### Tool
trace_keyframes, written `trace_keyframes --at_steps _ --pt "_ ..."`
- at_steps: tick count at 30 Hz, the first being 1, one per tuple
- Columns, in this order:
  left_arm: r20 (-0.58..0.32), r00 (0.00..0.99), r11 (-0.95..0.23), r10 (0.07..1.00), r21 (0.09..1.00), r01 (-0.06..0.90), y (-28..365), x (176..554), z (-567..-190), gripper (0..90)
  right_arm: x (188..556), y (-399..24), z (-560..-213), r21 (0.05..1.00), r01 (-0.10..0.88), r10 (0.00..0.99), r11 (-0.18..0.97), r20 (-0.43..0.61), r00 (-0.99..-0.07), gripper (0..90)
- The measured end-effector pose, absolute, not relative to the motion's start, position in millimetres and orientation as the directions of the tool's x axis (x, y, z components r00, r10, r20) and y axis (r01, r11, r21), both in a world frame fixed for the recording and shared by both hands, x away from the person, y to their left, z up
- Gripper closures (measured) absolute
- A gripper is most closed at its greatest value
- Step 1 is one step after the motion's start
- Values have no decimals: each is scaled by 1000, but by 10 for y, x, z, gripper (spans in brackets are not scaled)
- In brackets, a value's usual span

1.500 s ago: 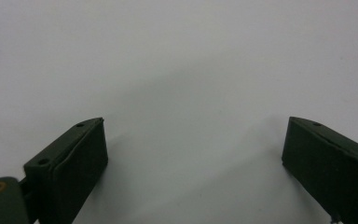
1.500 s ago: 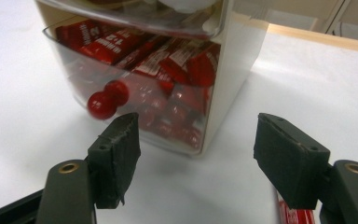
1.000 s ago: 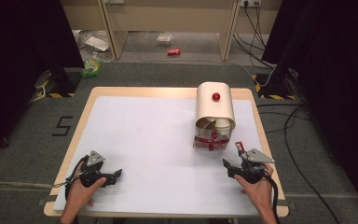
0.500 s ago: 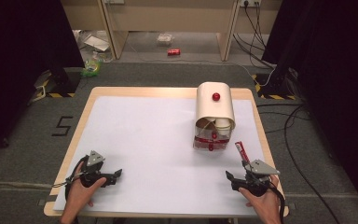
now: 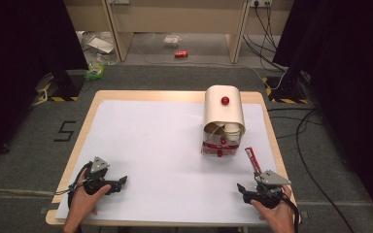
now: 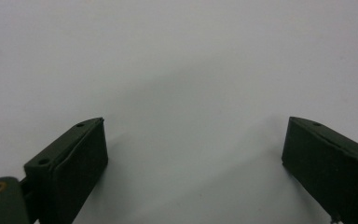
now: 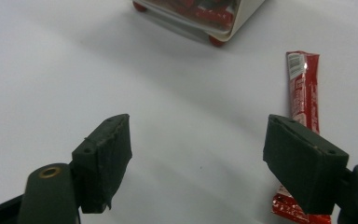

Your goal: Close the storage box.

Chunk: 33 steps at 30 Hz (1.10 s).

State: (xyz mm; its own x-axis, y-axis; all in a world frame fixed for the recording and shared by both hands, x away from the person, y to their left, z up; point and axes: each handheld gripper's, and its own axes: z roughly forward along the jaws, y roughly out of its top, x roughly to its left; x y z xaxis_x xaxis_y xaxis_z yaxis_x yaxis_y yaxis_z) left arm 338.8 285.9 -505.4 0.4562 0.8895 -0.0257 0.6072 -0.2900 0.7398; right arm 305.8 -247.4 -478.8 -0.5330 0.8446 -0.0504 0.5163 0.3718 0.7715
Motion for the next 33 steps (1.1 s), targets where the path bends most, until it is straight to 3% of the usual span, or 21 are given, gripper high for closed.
trace_keyframes --at_steps 8,11,33 --pt "-25 456 -290 890 740 607 2858 3387 -5055 59 3081 -2430 -4911 707 563 823 427 -46 -566 228" --pt "-25 456 -290 890 740 607 2858 3387 -5055 59 3087 -2473 -4942 721 571 828 392 -7 -560 220" --pt "-25 456 -290 890 740 607 2858 3387 -5055 59 3085 -2477 -4950 725 565 826 394 -9 -564 218"
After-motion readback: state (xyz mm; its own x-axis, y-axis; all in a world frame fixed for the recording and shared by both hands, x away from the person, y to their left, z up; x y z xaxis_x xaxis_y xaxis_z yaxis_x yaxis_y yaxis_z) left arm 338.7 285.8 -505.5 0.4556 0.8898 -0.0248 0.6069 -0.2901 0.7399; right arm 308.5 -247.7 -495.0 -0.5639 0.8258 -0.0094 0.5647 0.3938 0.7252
